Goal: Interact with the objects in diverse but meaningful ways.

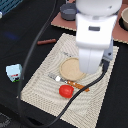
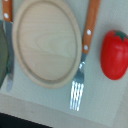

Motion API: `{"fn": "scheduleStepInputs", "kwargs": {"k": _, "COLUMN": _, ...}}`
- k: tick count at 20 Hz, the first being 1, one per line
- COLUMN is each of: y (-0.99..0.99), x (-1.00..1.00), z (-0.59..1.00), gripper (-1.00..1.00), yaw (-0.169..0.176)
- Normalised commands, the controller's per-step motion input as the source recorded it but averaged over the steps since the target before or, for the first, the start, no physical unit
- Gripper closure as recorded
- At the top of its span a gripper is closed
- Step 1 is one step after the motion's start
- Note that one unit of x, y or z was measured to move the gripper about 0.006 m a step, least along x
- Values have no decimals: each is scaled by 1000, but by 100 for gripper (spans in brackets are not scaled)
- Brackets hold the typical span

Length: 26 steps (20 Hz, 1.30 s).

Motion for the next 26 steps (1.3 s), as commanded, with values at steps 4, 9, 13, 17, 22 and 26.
{"fn": "scheduleStepInputs", "kwargs": {"k": 4, "y": 953, "x": 106, "z": -84, "gripper": -100, "yaw": 49}}
{"fn": "scheduleStepInputs", "kwargs": {"k": 9, "y": 849, "x": 19, "z": -186, "gripper": -100, "yaw": -18}}
{"fn": "scheduleStepInputs", "kwargs": {"k": 13, "y": 855, "x": 0, "z": -99, "gripper": -100, "yaw": -79}}
{"fn": "scheduleStepInputs", "kwargs": {"k": 17, "y": 787, "x": 0, "z": -120, "gripper": -100, "yaw": -96}}
{"fn": "scheduleStepInputs", "kwargs": {"k": 22, "y": 599, "x": -10, "z": -147, "gripper": -100, "yaw": -34}}
{"fn": "scheduleStepInputs", "kwargs": {"k": 26, "y": 229, "x": 13, "z": -343, "gripper": -100, "yaw": 0}}
